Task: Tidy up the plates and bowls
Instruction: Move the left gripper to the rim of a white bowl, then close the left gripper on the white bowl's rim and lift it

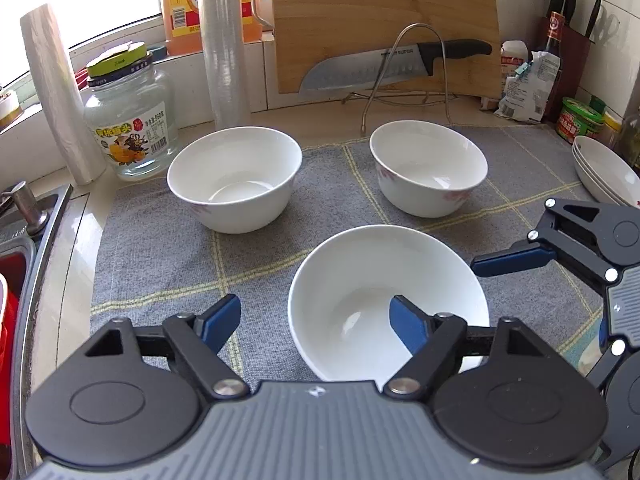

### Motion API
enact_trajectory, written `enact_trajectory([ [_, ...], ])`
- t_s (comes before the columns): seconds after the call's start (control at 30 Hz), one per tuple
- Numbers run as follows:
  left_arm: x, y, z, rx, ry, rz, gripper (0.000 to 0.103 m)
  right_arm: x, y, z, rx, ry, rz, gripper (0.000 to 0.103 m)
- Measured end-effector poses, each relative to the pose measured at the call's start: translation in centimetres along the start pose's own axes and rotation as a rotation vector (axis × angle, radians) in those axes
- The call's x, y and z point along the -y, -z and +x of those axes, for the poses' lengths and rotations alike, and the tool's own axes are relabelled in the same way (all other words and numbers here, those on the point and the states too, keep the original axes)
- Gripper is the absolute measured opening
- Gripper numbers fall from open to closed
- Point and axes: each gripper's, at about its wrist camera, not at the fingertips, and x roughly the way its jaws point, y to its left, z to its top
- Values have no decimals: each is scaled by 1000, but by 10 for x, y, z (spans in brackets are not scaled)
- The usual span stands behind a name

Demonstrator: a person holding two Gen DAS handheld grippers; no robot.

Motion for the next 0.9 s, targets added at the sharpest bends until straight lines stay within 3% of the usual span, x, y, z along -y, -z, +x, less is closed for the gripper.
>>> enact_trajectory([
  [0.1,0,0,4,-12,15,1,80,-1,-2,4,-4,1,-10,91],
  [0.33,3,-2,9,-27,51,18,60,-2,-5,5,11,-2,-11,86],
  [0.9,12,-5,3,-29,83,43,60,-2,-5,-1,3,-12,-4,82],
])
